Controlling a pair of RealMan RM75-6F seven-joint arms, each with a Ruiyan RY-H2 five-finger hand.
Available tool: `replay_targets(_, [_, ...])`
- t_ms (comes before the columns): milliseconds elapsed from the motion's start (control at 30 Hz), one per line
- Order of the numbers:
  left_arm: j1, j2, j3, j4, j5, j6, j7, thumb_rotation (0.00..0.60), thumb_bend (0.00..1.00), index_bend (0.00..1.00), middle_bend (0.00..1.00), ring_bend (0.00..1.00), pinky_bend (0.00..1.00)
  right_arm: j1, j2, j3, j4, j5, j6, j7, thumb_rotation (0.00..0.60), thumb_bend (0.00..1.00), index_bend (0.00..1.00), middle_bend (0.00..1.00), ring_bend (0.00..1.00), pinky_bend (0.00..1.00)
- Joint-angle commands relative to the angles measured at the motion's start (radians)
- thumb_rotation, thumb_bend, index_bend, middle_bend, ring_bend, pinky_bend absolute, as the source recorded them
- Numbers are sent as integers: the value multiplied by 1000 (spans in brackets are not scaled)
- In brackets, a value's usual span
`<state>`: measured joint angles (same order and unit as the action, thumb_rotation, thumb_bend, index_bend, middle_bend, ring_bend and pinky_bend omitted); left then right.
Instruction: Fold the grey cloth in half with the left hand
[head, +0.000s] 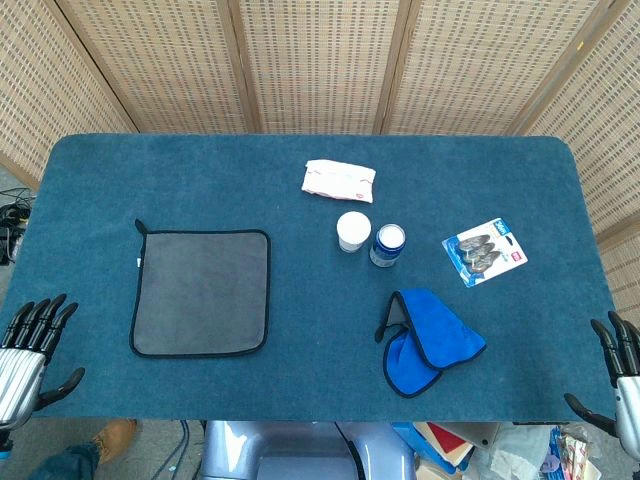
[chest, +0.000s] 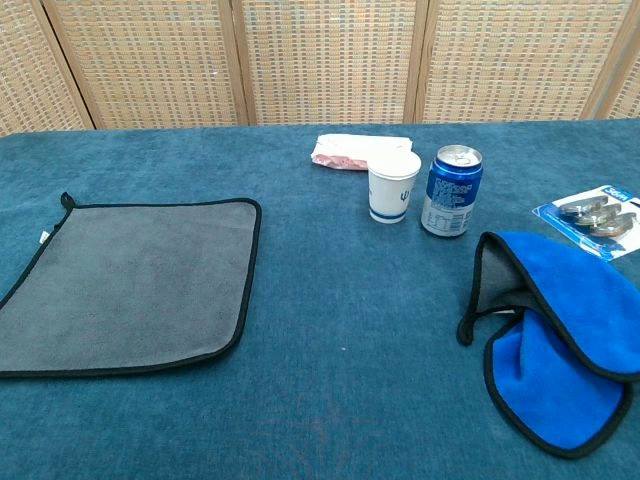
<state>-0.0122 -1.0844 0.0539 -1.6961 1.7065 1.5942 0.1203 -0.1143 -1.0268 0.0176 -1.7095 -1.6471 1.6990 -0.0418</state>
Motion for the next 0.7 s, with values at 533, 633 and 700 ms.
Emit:
replay_targets(533, [-110,-18,-50,35,6,-124,4,600,286,0,0,0,0,9,-5,19,2,38,-13,3,600,0,0,0,0,0])
replay_targets(633, [-202,-40,-84,59,26,-221,28,600,287,0,0,0,0,14,-7,27,1,55,-22,0,600,0,0,0,0,0])
replay_targets(700, [-281,-62,-101,96,57,-304,28,600,287,0,0,0,0,17,-9,33,2,69,-28,-5,600,0,0,0,0,0])
